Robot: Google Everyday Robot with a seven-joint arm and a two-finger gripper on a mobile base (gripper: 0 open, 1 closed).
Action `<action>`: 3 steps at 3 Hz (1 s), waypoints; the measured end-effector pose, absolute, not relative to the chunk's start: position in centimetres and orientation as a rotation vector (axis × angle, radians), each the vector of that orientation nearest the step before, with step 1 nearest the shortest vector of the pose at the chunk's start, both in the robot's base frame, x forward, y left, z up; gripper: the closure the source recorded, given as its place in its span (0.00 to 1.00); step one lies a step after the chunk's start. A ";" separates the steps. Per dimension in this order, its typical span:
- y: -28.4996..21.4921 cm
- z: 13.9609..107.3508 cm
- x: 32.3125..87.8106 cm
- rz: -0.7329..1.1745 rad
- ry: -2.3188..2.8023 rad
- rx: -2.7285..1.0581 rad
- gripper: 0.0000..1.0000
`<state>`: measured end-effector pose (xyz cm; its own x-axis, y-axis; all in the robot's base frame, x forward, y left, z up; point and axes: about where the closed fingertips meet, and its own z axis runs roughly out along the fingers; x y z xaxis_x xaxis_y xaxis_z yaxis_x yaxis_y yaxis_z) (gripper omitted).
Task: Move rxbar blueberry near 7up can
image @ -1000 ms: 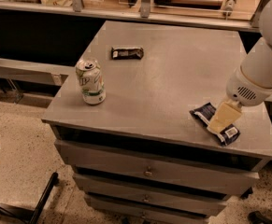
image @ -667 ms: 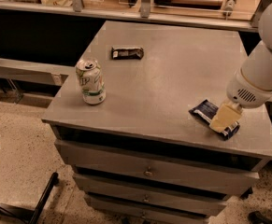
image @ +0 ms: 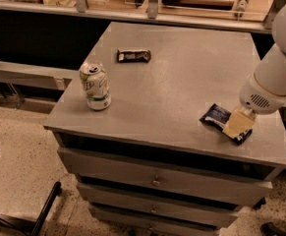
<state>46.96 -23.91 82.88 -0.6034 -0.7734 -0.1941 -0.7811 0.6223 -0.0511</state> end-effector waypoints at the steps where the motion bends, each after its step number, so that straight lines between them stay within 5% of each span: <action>1: -23.9 82.9 47.0 0.058 2.648 -1.284 1.00; 3: -22.2 86.4 49.1 0.184 2.567 -1.278 1.00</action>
Offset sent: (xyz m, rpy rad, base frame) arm 0.0195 0.0139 0.0284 0.1305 -0.0065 0.0318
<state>49.14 -22.25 86.39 -0.5757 -0.7636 -0.2925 -0.7975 0.6032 -0.0052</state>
